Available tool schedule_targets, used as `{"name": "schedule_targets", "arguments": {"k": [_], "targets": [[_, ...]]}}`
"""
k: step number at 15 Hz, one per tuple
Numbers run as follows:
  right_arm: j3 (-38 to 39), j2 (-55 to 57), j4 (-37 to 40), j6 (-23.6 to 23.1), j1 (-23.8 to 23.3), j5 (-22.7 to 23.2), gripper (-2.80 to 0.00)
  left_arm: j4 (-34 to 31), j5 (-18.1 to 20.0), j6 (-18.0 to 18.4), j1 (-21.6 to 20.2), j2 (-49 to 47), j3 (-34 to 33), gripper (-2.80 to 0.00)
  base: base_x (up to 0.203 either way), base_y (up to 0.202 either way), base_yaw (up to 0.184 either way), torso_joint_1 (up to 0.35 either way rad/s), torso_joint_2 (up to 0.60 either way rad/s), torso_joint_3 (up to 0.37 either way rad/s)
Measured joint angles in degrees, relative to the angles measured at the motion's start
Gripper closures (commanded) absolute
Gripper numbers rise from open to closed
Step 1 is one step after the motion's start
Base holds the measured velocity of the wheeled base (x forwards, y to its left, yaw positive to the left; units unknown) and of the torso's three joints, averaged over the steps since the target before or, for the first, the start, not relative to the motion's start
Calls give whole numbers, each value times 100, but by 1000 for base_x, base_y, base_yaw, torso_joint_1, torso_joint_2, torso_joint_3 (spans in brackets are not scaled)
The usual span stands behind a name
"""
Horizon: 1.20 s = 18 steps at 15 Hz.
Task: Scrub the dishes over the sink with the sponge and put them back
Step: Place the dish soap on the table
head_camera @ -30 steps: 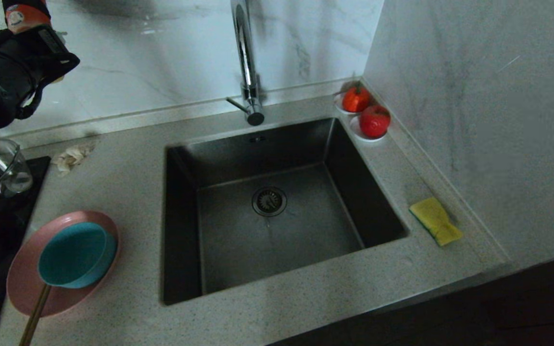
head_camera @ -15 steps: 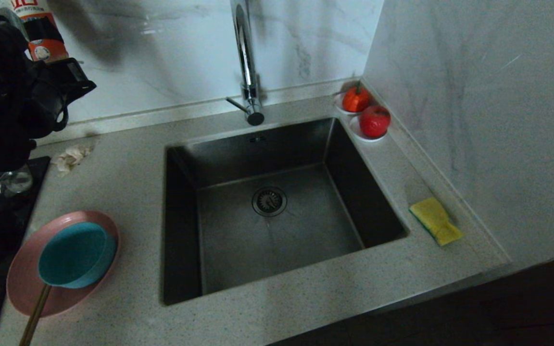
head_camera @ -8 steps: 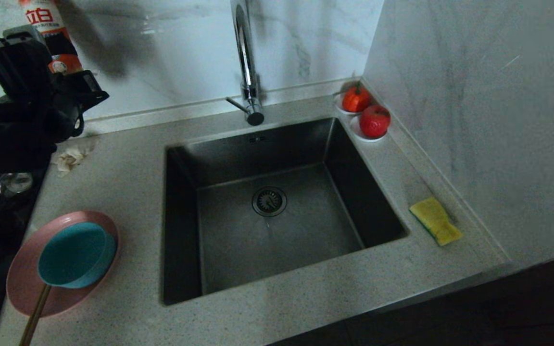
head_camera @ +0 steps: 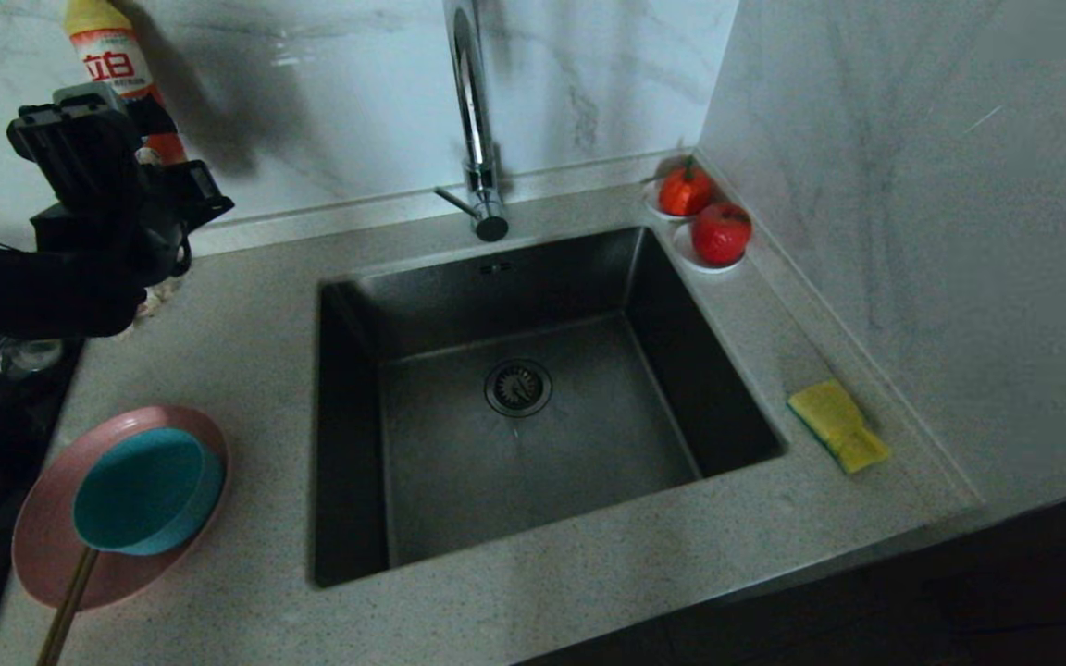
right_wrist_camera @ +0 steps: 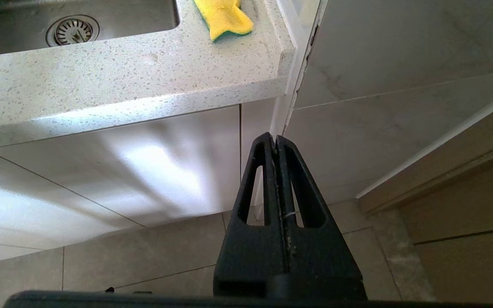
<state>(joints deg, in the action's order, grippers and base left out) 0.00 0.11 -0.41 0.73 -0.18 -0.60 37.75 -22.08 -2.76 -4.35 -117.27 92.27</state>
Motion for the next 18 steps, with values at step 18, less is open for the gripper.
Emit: {"name": "schedule_targets", "arguments": {"k": [18], "targets": [[0, 0, 0, -2, 0, 3, 0, 48, 4, -78, -182, -1177, 763, 0, 0, 0, 0, 0, 0, 0]]}}
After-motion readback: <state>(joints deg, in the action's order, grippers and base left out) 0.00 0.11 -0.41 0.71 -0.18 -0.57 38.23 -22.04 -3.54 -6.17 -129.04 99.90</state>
